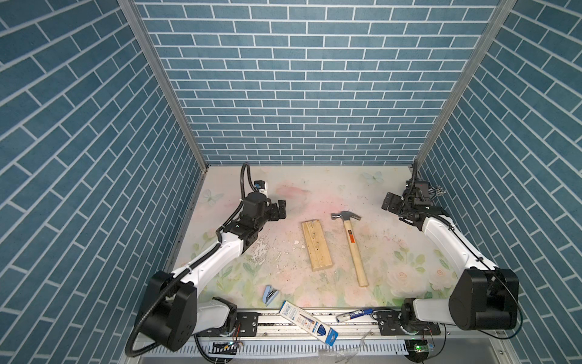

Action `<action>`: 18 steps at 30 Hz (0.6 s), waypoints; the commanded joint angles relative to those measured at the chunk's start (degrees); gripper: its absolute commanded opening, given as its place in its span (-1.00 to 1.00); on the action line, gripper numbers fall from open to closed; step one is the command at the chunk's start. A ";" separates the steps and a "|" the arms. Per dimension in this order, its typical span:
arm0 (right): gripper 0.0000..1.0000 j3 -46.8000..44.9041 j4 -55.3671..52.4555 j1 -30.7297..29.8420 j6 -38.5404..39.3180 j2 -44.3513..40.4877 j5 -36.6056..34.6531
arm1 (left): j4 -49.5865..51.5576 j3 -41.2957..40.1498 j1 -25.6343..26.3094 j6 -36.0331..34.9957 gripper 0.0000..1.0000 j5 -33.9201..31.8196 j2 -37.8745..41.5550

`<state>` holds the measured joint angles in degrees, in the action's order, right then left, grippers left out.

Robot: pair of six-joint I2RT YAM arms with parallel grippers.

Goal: Use a claw hammer to pull out a nail
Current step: Pick up the hammer at the center of the board.

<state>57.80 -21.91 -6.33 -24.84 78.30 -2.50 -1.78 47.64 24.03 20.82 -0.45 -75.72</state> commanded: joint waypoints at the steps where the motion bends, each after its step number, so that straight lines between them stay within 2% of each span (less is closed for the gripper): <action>1: 0.82 0.48 -5.88 -3.31 2.50 2.28 4.94 | 9.30 4.21 1.34 0.55 0.90 3.33 -3.48; 10: 0.63 3.66 -7.96 -10.56 4.60 11.78 7.16 | 14.77 9.87 3.04 1.16 0.77 10.16 -11.86; 18: 0.38 6.74 -9.18 -14.60 5.93 17.99 9.17 | 14.46 10.11 3.90 2.02 0.76 12.80 -13.85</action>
<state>62.76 -28.93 -19.77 -20.51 94.78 5.37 11.79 56.80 27.42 21.67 10.68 -89.27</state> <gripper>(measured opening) 0.696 0.880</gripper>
